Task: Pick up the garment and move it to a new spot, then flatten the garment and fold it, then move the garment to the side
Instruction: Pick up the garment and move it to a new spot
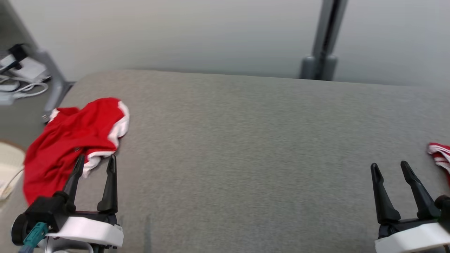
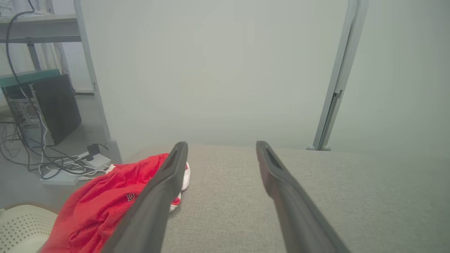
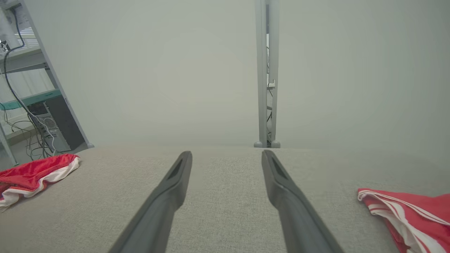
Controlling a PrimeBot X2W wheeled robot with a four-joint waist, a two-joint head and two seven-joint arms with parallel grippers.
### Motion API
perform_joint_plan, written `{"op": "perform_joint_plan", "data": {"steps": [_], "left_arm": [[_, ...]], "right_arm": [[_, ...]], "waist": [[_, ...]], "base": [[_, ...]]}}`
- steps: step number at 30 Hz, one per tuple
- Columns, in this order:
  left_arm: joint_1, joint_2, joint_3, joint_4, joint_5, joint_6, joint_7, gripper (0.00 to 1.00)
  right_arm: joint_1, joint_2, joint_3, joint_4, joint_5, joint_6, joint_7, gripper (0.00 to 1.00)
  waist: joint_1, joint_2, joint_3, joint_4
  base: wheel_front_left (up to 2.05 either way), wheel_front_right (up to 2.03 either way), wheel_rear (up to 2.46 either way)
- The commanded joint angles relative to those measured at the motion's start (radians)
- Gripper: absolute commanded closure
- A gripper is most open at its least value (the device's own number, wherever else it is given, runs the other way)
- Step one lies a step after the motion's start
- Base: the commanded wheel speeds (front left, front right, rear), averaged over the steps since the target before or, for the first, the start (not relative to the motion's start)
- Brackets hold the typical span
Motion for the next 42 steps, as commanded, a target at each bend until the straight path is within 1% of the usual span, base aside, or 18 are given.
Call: {"op": "perform_joint_plan", "data": {"steps": [1, 6, 11, 15, 21, 25, 29, 32, 35, 36, 39, 42], "left_arm": [[-0.018, 0.002, 0.004, 0.003, -0.006, -0.005, -0.005, 0.00], [-0.044, -0.001, 0.017, 0.021, -0.010, -0.022, -0.020, 0.00], [-0.052, -0.007, 0.035, 0.034, -0.012, -0.027, -0.029, 0.00], [-0.050, -0.013, 0.046, 0.040, -0.013, -0.035, -0.033, 0.00], [-0.046, -0.023, 0.055, 0.046, -0.006, -0.041, -0.035, 0.00], [-0.055, -0.035, 0.065, 0.046, -0.012, -0.046, -0.037, 0.00], [-0.075, -0.050, 0.080, 0.045, -0.015, -0.052, -0.038, 0.00], [-0.113, -0.063, 0.098, 0.049, -0.027, -0.071, -0.038, 0.00], [-0.172, -0.065, 0.119, 0.104, -0.041, -0.086, -0.037, 0.00], [-0.172, -0.065, 0.119, 0.104, -0.041, -0.086, -0.037, 0.00], [-0.249, -0.066, 0.122, 0.223, -0.060, -0.115, -0.035, 0.00], [-0.339, -0.066, 0.121, 0.378, -0.074, -0.150, -0.029, 0.00]], "right_arm": [[-0.014, -0.006, 0.002, -0.007, -0.005, 0.000, 0.005, 0.00], [-0.029, -0.010, 0.023, -0.011, 0.000, 0.000, 0.009, 0.00], [-0.037, -0.013, 0.041, -0.007, 0.007, 0.000, 0.011, 0.00], [-0.047, -0.015, 0.046, -0.004, 0.008, 0.000, 0.014, 0.00], [-0.044, -0.013, 0.046, -0.001, 0.012, 0.000, 0.014, 0.00], [-0.047, -0.012, 0.046, -0.004, 0.013, 0.000, 0.016, 0.00], [-0.056, -0.012, 0.051, -0.013, 0.009, 0.000, 0.024, 0.00], [-0.065, -0.018, 0.051, -0.023, -0.003, 0.000, 0.034, 0.00], [-0.090, -0.033, 0.067, -0.036, -0.011, 0.000, 0.049, 0.00], [-0.090, -0.033, 0.067, -0.036, -0.011, 0.000, 0.049, 0.00], [-0.119, -0.043, 0.083, -0.051, -0.016, 0.000, 0.062, 0.00], [-0.155, -0.053, 0.099, -0.063, -0.020, 0.000, 0.074, 0.00]], "waist": [[0.0000, 0.0000, 0.016, 0.086], [0.0000, 0.0000, 0.021, 0.202], [0.0000, 0.0000, 0.025, 0.282], [0.0000, 0.0000, 0.029, 0.318], [0.0000, 0.0000, 0.028, 0.336], [0.0000, 0.0000, 0.034, 0.338], [0.0000, 0.0000, 0.050, 0.326], [0.0000, 0.0000, 0.075, 0.308], [0.0000, 0.0000, 0.119, 0.277], [0.0000, 0.0000, 0.119, 0.277], [0.0000, 0.0000, 0.175, 0.232], [0.0000, 0.0000, 0.242, 0.179]], "base": [[0.00, 0.00, 0.00], [0.00, 0.00, 0.00], [0.00, 0.00, 0.00], [0.00, 0.00, 0.00], [0.00, 0.00, 0.00], [0.00, 0.00, 0.00], [0.00, 0.00, 0.00], [0.00, 0.00, 0.00], [0.00, 0.00, 0.00], [0.00, 0.00, 0.00], [0.00, 0.00, 0.00], [0.00, 0.00, 0.00]]}}
